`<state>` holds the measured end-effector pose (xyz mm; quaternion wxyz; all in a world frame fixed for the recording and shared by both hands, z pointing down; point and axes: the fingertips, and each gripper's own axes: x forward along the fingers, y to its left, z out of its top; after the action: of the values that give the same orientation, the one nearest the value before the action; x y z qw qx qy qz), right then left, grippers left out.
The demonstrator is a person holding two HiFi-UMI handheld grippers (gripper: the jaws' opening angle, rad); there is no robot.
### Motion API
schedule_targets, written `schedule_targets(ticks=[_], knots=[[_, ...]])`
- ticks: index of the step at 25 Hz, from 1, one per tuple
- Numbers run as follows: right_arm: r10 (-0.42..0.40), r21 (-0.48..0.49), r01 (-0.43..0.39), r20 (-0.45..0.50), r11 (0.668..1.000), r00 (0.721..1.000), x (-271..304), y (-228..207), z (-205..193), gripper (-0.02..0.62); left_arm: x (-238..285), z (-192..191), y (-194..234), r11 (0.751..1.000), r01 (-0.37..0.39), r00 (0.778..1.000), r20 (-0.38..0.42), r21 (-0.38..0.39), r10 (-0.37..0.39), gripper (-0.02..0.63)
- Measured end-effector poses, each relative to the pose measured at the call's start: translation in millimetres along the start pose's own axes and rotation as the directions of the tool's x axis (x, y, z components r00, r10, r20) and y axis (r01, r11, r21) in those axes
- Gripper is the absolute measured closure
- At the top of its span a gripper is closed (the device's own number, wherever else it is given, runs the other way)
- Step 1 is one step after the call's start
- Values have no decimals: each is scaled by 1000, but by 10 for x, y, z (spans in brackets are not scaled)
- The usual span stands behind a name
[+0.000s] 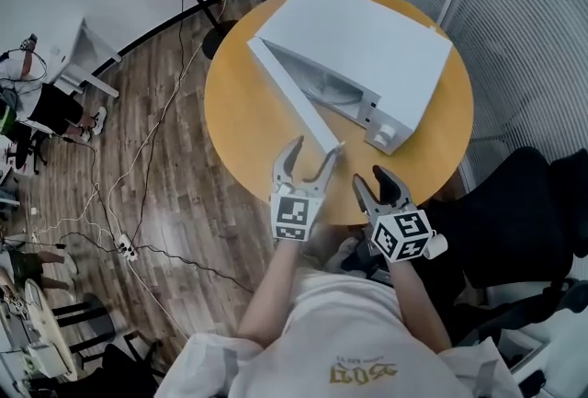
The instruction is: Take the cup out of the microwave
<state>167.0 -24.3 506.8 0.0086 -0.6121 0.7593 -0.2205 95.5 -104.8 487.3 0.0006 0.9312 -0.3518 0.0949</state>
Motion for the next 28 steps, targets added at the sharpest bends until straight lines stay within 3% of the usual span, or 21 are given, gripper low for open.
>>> schedule_targets(ticks=[9, 28], knots=[[-10, -2, 10, 20, 1000, 1000, 182, 469, 94, 399, -265, -77, 123, 992, 123, 992, -12, 4, -123, 347], [-93, 8, 93, 7, 996, 996, 463, 1063, -161, 399, -948, -303, 723, 990, 134, 991, 4, -41, -134, 348]])
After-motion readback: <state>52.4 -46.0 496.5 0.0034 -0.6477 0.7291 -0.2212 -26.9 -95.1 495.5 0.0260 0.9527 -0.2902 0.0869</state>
